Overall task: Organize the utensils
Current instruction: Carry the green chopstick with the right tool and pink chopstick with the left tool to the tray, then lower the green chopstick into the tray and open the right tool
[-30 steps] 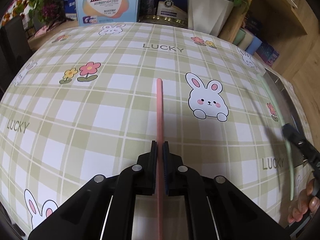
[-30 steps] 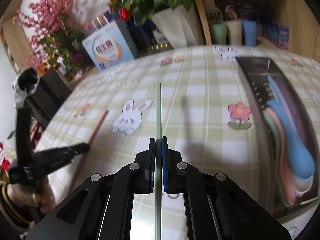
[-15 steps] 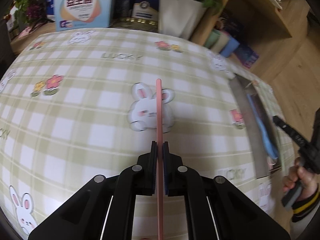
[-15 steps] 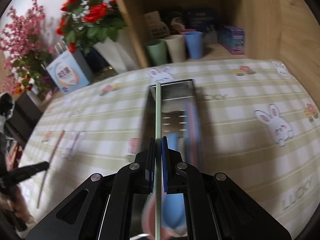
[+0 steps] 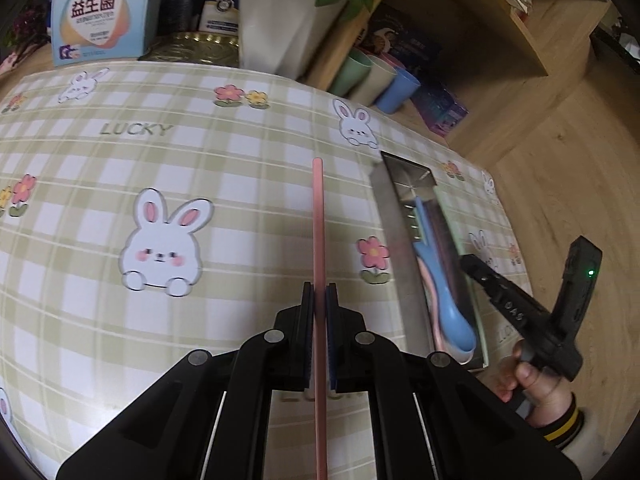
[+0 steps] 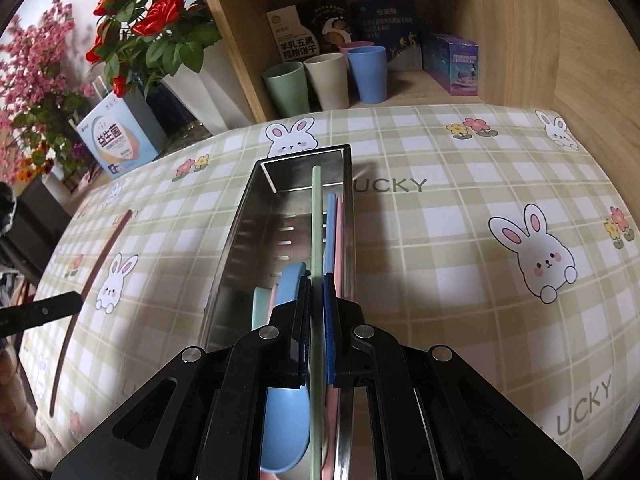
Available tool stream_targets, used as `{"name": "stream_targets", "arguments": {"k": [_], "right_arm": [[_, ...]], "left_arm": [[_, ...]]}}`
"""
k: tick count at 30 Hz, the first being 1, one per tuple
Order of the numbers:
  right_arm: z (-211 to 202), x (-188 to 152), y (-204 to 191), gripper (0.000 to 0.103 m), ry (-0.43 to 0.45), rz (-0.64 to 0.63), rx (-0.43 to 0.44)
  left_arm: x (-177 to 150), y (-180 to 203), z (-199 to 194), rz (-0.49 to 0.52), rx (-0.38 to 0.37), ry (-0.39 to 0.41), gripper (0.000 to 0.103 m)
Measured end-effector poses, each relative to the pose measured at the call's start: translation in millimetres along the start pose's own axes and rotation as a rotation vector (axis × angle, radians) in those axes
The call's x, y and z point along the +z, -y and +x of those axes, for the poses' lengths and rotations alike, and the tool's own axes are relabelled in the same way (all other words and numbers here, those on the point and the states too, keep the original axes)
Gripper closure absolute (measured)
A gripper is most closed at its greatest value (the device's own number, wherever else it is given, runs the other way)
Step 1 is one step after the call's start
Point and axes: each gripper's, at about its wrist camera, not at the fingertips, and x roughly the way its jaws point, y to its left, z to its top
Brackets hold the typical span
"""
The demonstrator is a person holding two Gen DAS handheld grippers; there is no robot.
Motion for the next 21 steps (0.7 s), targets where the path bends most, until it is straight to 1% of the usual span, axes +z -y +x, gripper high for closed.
{"name": "stream_targets", "arguments": {"k": [5,10,13,17,21], "right_arm": [[2.7,1.6,0.1,0.097,-0.007,0.008,0.006],[-2.9,-0.2,-0.6,0.096,0.003,0.027,0.032],[-12.6,0.7,1.1,0.095,0.025,0.041,0.040],[-29.7,1.5,7.5,0.095,0.058,0.065,-0.005],[-38.6,-1.0,13.3,0.095,0.047,0.068,-0.058]], "left_arm": [[3.4,10.0,8.5,-0.020,-0.012,-0.017,0.097],[6.1,22.4,13.3,-0.019,-0.029,-0.027,0.097],[6.8,34.9,18.6,-0.017,-0.048,-0.039,0.097],[6.5,48.9,27.0,-0.026,-0.073,-0.064,0.097],[8.7,65.6,41.7,-0.065,-0.099,-0.099,0.098]]}}
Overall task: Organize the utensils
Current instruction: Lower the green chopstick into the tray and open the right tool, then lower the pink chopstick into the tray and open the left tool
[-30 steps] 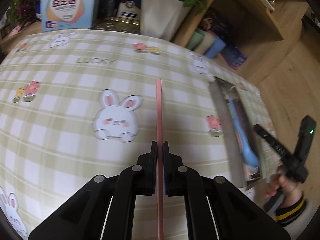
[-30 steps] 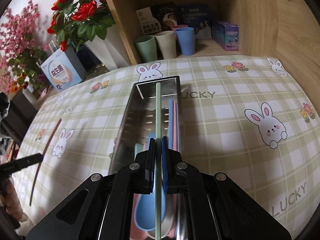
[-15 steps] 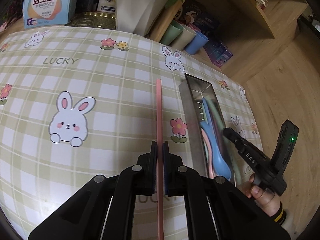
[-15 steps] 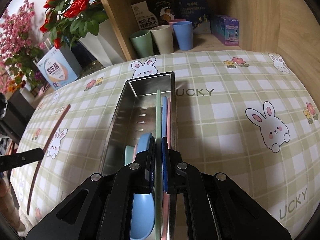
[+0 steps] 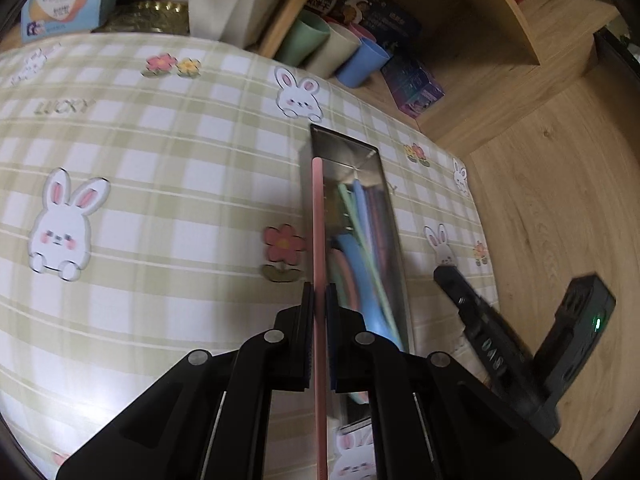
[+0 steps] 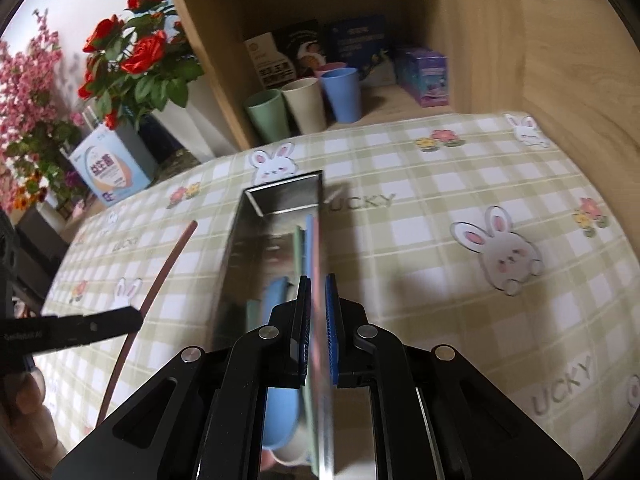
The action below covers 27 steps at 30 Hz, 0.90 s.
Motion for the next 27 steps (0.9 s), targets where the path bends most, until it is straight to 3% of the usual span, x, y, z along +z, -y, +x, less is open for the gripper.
{"name": "stream_targets", "arguments": {"k": [9,10,12,13,14,16,23,27], "right_arm": [[-0.4,-7.0,25.4,0.094,-0.028,0.030,-0.053],[-1.0,-6.8,27.0,0.092,-0.026,0.033,-0.052],[-2.8,-6.8,29.8,0.077,-0.018,0.038,-0.050],[-4.7,-6.4,31.7,0.061,-0.007,0.040,-0.047],[-6.2,-6.4,32.7,0.055,0.001,0.039,-0.045],[-7.2,-6.3,33.7,0.055,0.000,0.035,-0.040],[-7.8,-9.1,40.8,0.035,-0.016,0.057,-0.025],[-6.1,-12.0,43.1,0.035,-0.030,0.073,-0.015]], "left_arm": [[7.2,43.4,31.6,-0.008,0.028,-0.044,0.097],[8.2,45.7,35.6,-0.013,0.034,-0.049,0.097],[10.2,49.3,43.5,-0.027,0.037,-0.060,0.098],[10.3,50.4,46.7,-0.032,0.040,-0.065,0.098],[10.1,51.3,49.3,-0.034,0.042,-0.069,0.097],[9.6,52.7,54.9,-0.039,0.045,-0.077,0.098],[7.0,55.5,68.4,-0.067,0.054,-0.096,0.097],[8.3,55.3,72.4,-0.077,0.056,-0.097,0.097]]}}
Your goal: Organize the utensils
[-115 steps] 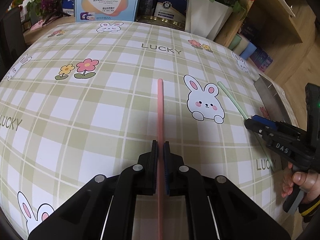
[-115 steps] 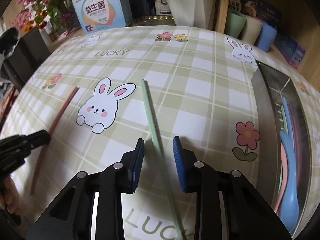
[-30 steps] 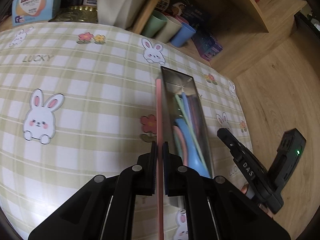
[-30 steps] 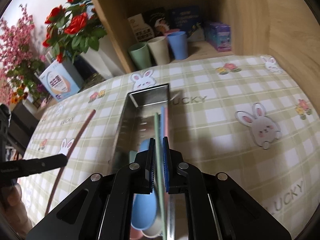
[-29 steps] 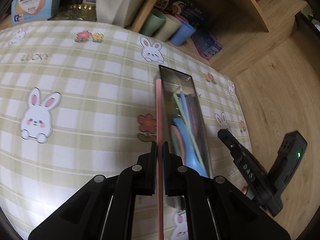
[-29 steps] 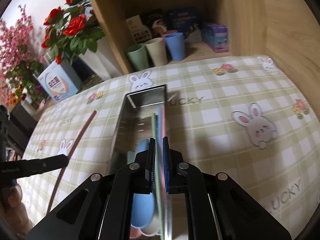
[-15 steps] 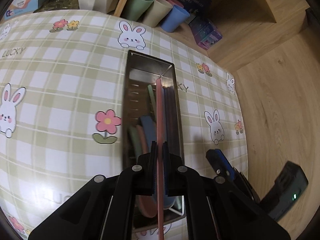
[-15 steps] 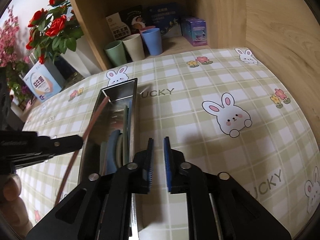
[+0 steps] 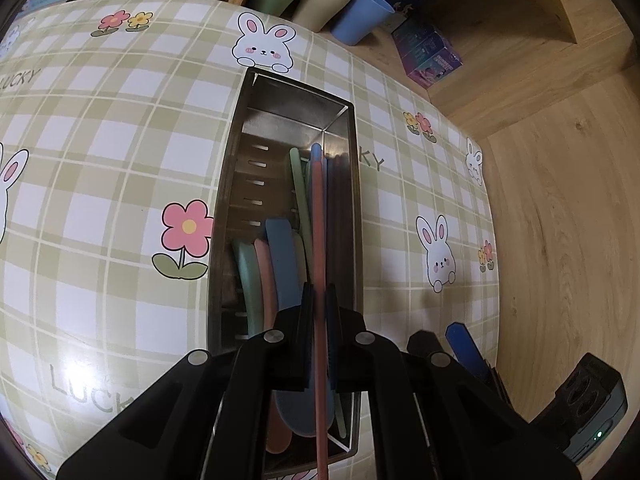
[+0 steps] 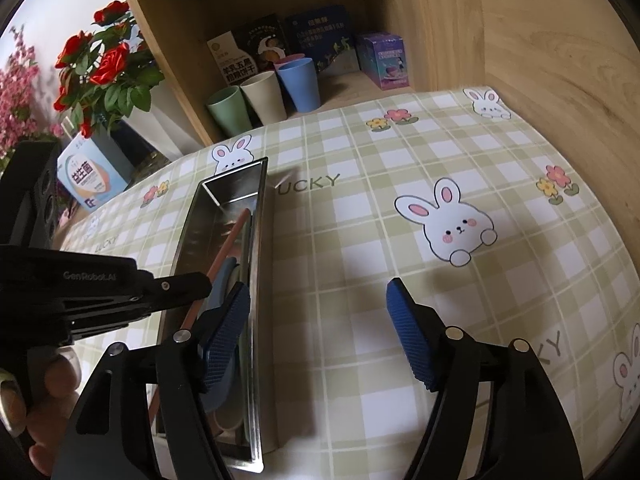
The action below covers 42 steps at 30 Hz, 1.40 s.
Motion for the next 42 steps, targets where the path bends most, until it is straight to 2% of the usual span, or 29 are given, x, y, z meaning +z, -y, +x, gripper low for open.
{"name": "stream_targets", "arguments": {"k": [8,12,16,17,22,24,30,35,38,42], "right_arm": [[-3.5,-2.0,1.3,0.033,-0.006,0.010,-0.010],[-9.3,-3.2,0.9,0.029,-0.001,0.011,-0.019],[-15.6,-4.1,-3.5,0.029,0.003,0.004,-0.034],[-17.9,-3.9,-5.7,0.026,0.005,0.002,-0.038],[-29.3,-0.9,-17.0,0.020,0.024,-0.012,-0.050],[-35.8,1.1,-24.7,0.018,0.036,-0.020,-0.051],[-55.1,6.0,-51.3,0.017,0.066,-0.042,-0.024],[-71.5,7.2,-79.9,0.017,0.095,-0.079,-0.030],[-82.2,5.4,-99.9,0.017,0.110,-0.093,0.007],[-97.7,-1.6,-131.7,0.017,0.144,-0.128,0.016]], "left_arm": [[8.4,8.1,9.3,0.063,-0.044,-0.003,0.096],[10.0,3.8,5.3,0.073,-0.060,-0.002,0.084],[7.2,0.5,-10.3,0.129,-0.031,0.034,0.073],[6.7,-0.8,-14.6,0.139,-0.023,0.042,0.068],[2.8,-14.1,-43.7,0.192,0.046,0.101,0.050],[0.9,-21.1,-59.4,0.210,0.079,0.131,0.038],[-5.3,-40.6,-109.8,0.262,0.131,0.241,0.014],[-10.5,-61.7,-154.0,0.283,0.174,0.325,0.009],[-16.5,-75.0,-180.3,0.302,0.189,0.371,0.008],[-32.2,-95.5,-227.6,0.346,0.271,0.483,0.006]]}}
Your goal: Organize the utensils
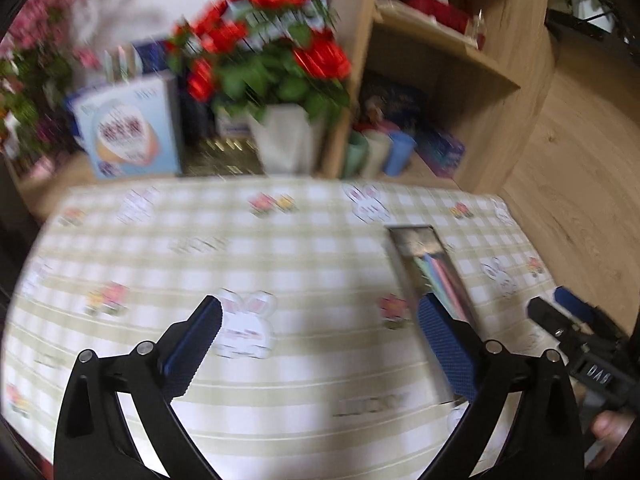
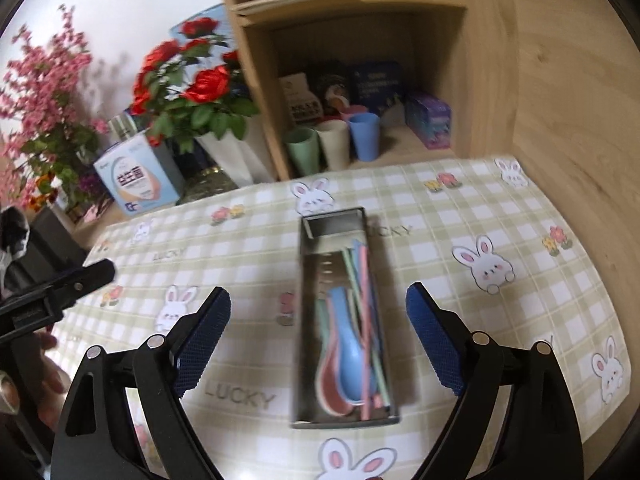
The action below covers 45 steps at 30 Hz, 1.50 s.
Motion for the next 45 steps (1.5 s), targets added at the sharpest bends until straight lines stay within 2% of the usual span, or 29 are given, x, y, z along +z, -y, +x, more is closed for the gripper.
{"name": "stream_targets", "arguments": {"k": [9,12,18,23,37,45], "right_arm": [[-36.0,-5.5,-59.3,0.017,0.066,-0.027,0.049],[-48.0,-5.5,-71.2,0.017,0.086,-0.038,0.060],[-72.8,-5.8,-84.6,0.017,0.127,-0.060,0.068],[-86.5,-5.9,-91.3,0.017,0.154,-0.064,0.064],[-117.4,-1.1,-102.4,0.017,0.241,-0.110,0.044],[-126.3,0.5,-107.0,0.016,0.268,-0.130,0.037]], "left_arm": [[-9.1,-61.7,-77.3,0.001,0.120,0.123,0.006],[-14.2,-78.8,-98.7,-0.031,0.104,0.150,0.006],[-22.7,-93.7,-127.7,-0.053,0.133,0.189,0.006],[-26.1,-92.8,-143.0,-0.058,0.159,0.207,0.006],[-30.9,-69.0,-161.6,0.024,0.220,0.261,0.006],[-28.5,-66.6,-170.7,0.034,0.206,0.285,0.006]]}}
